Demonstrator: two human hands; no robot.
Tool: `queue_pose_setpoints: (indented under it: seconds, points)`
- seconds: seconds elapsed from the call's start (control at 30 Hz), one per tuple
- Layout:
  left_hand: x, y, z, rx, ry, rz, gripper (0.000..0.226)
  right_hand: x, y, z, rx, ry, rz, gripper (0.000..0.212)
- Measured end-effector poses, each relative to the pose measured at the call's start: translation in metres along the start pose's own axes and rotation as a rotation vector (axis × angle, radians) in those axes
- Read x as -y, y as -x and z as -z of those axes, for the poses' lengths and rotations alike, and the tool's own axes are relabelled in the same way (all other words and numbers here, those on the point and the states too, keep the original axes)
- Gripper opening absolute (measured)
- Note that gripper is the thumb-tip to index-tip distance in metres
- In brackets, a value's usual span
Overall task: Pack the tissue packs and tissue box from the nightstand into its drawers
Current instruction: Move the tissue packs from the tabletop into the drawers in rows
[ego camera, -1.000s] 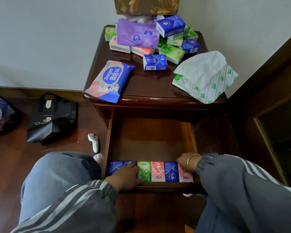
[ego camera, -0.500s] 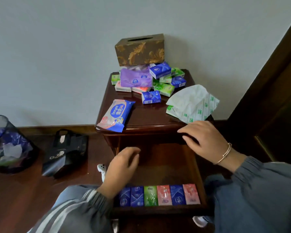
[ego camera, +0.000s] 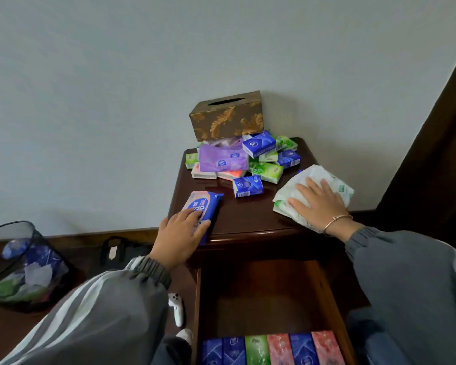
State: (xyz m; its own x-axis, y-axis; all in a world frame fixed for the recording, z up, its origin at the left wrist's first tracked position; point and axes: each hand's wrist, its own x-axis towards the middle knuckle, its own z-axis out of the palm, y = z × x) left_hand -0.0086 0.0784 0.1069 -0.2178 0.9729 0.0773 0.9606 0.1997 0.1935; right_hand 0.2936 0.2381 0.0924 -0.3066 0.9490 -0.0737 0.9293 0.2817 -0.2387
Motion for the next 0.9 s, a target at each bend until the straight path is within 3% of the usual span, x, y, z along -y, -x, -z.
queue_pose_setpoints:
  seconds: [0.17, 0.37, 0.6, 0.73, 0.8, 0.9]
  points:
    - [-0.037, -0.049, 0.026, -0.141, 0.085, -0.124, 0.048, -0.004, 0.004, -0.018, -0.199, -0.042, 0.051, 0.063]
    - [-0.119, -0.146, 0.034, -0.205, 0.24, -0.132, 0.062, -0.004, 0.006, -0.024, -0.266, 0.002, 0.034, 0.058]
    - [-0.159, -0.201, 0.016, -0.19, -0.043, -0.047, 0.065, -0.004, 0.009, -0.025, -0.293, 0.018, 0.053, 0.057]
    - [-0.147, -0.192, 0.024, -0.291, 0.077, -0.188, 0.066, -0.004, 0.011, -0.025, -0.336, -0.02, 0.068, 0.056]
    - [-0.128, -0.179, 0.033, -0.236, 0.211, -0.274, 0.067, -0.003, 0.012, -0.025, -0.359, -0.035, 0.071, 0.056]
    - [-0.101, -0.155, 0.036, 0.035, 0.191, -0.323, 0.066, -0.002, 0.012, -0.026, -0.375, -0.041, 0.07, 0.056]
